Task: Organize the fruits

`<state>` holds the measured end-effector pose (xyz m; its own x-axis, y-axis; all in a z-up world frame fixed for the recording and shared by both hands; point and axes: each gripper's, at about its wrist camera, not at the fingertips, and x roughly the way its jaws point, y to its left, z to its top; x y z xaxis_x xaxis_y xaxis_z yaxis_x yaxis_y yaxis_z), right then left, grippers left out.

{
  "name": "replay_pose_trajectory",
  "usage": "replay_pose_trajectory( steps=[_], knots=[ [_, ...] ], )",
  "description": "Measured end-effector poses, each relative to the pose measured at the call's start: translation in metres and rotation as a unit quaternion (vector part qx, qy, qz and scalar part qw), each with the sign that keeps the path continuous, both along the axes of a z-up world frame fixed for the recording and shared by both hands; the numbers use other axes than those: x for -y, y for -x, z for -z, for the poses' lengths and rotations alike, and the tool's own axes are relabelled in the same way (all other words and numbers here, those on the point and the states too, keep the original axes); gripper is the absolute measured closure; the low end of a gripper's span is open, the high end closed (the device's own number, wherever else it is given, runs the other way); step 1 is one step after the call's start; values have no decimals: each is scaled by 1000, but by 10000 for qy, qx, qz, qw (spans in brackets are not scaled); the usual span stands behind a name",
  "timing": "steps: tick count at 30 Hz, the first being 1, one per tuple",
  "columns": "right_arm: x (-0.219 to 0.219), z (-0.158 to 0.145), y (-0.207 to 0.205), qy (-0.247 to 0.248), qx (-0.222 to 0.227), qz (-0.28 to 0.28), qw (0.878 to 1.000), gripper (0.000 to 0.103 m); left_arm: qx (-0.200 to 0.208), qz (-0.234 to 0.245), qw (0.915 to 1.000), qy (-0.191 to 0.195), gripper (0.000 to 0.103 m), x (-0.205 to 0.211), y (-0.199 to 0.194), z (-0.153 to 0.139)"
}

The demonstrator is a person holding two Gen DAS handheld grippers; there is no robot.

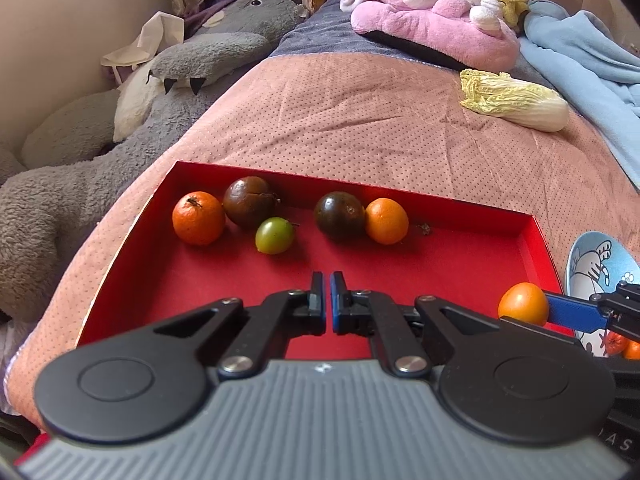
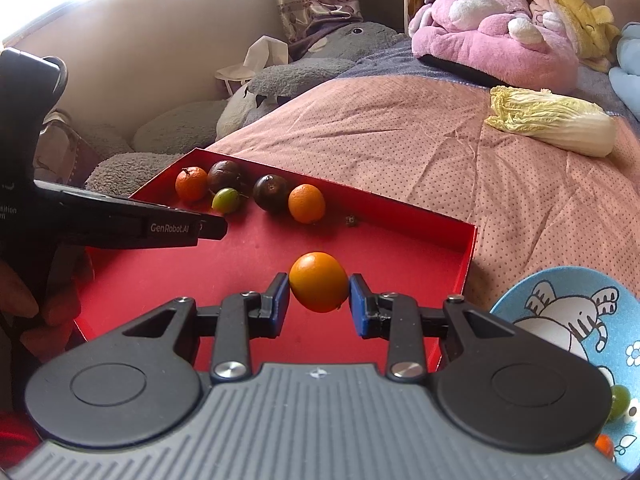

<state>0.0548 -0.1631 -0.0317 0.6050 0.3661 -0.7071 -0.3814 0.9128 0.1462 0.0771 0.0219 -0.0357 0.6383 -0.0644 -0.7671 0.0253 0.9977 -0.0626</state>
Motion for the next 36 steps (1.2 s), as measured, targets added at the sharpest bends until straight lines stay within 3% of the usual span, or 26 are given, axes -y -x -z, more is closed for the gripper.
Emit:
replay_pose_trajectory(
  steps=[10,11,14,19,27,29,33,34,35,36],
  knots=[
    [14,-5,14,-52,63,59,9999,65,81,25,9999,-77,98,8,6,-4],
    [16,-5,16,-55,56,75,9999,65,91,16,10000,-25,98,8,7,-5],
    [21,-2,19,-48,12,97,9999,65,155,4,9978,649,98,1,12,-13],
    [26,6,22,-124,-45,154,9998,65,358,42,9953,897,98,-7,19,-22],
    [23,11,18,-221,-73,91,9997,65,274,-246,9972,650,96,-18,17,-18],
    [23,10,17,-241,-67,79,9997,65,114,-478,9976,496,95,-22,9,-11],
    [27,9,17,-309,-74,132,9994,65,-294,-638,9957,602,94,-31,-8,3],
    [28,9,17,-324,-72,144,9993,65,-348,-606,9961,544,89,-29,-12,6],
    [29,9,17,-339,-77,153,9993,65,-382,-573,9966,450,73,-26,-15,8],
    [29,9,17,-352,-84,154,9992,65,-377,-565,9971,329,64,-24,-17,10]
  ],
)
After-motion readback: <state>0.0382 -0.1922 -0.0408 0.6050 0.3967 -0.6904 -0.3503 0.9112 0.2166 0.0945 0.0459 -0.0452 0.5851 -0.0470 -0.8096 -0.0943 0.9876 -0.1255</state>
